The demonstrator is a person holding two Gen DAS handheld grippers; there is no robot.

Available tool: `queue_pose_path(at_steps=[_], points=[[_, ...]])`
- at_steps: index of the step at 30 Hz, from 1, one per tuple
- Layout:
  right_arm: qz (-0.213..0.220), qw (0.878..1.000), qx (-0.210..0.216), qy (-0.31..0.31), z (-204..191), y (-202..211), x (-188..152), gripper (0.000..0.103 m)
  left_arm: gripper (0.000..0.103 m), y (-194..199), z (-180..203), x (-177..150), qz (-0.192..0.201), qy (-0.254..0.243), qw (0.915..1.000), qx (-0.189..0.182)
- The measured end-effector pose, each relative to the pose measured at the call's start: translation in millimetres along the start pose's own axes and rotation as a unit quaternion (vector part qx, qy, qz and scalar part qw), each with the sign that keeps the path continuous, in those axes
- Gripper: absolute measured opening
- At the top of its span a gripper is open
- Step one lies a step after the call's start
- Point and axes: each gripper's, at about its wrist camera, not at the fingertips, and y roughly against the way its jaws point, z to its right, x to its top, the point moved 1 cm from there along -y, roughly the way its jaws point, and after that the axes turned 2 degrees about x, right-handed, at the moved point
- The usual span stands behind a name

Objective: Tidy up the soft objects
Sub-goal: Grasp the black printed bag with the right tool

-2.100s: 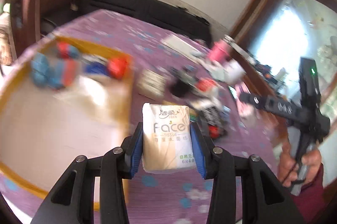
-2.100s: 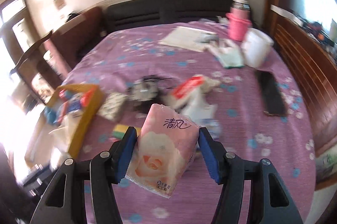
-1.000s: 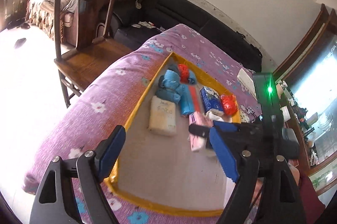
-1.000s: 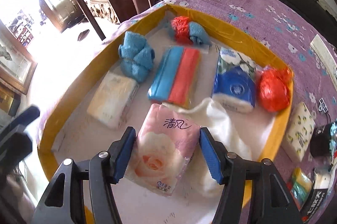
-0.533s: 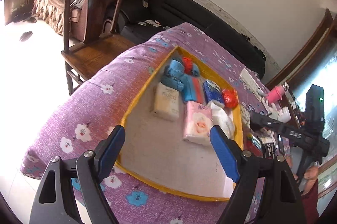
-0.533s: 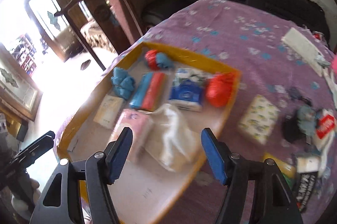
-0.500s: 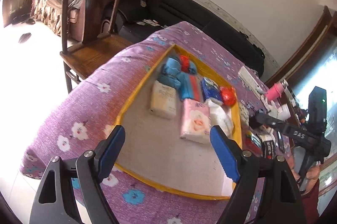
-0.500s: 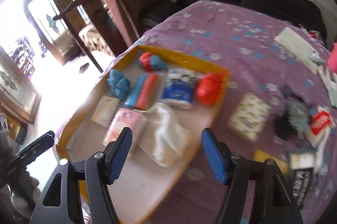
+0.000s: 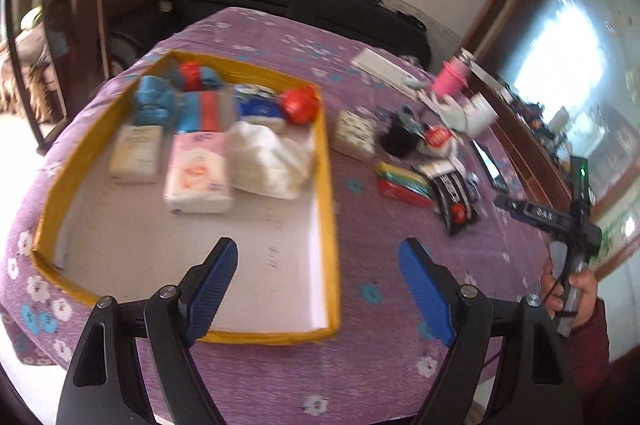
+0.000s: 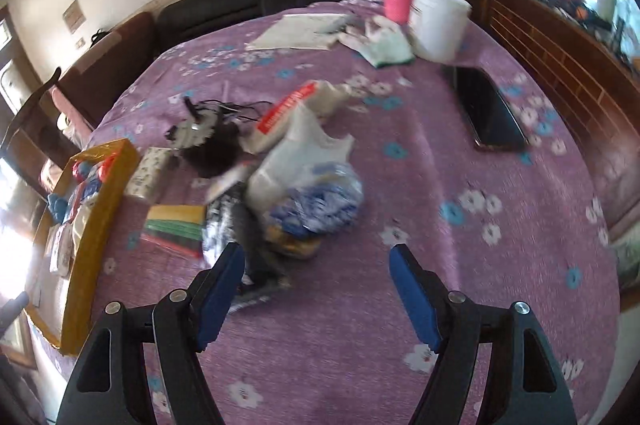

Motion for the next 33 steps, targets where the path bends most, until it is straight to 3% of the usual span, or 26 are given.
queue_pose_path(at_steps=[5, 10, 15, 16, 17, 18, 23, 25, 30, 33], points=[[0.012, 1.0, 0.002, 0.025, -16.2, -2.7, -5.2, 0.079, 0.082, -14.2, 31.9, -10.8, -0.021, -0.04, 0.999, 0.005], [0.01, 0.998, 0.008, 0.066, -56.5, -17.9, -5.3, 0.079, 0.082, -21.3, 42.4, -14.6, -0.034, -0.042, 0.9985, 0.008], [0.002, 0.994, -0.024, 0.107, -90.8, -48.4, -5.2, 0.078, 0.082, -19.8, 52.5, -15.6, -0.036, -0.046, 0.9983, 0.002], [0.0, 0.993, -0.032, 0.109, -92.1, -53.4, -5.2, 0.077, 0.082, -19.3, 55.3, -15.1, -0.035, -0.049, 0.9982, 0.001], [-0.006, 0.993, -0.039, 0.11, -92.4, -59.8, -5.5, 0.066, 0.082, -20.1, 58.7, -13.5, -0.035, -0.054, 0.9979, 0.001], [-0.01, 0.993, -0.039, 0.109, -91.2, -61.9, -6.2, 0.061, 0.082, -21.1, 62.9, -11.3, -0.035, -0.062, 0.9974, 0.001], [-0.01, 0.996, -0.027, 0.079, -64.6, -49.9, -10.0, 0.051, 0.082, -37.8, 86.4, 5.5, -0.041, -0.111, 0.9929, 0.008], [-0.003, 0.998, -0.013, 0.067, -48.4, -44.7, -12.1, 0.051, 0.082, -53.1, 98.9, 16.6, -0.045, -0.13, 0.9904, 0.007], [0.035, 0.996, 0.082, 0.027, -12.8, -43.3, -20.5, 0.053, 0.082, -108.8, 122.8, 48.2, -0.079, -0.147, 0.986, -0.003], [0.042, 0.995, 0.09, 0.009, -7.3, -43.2, -21.8, 0.054, 0.082, -149.7, 130.9, 63.6, -0.115, -0.142, 0.9831, -0.01]])
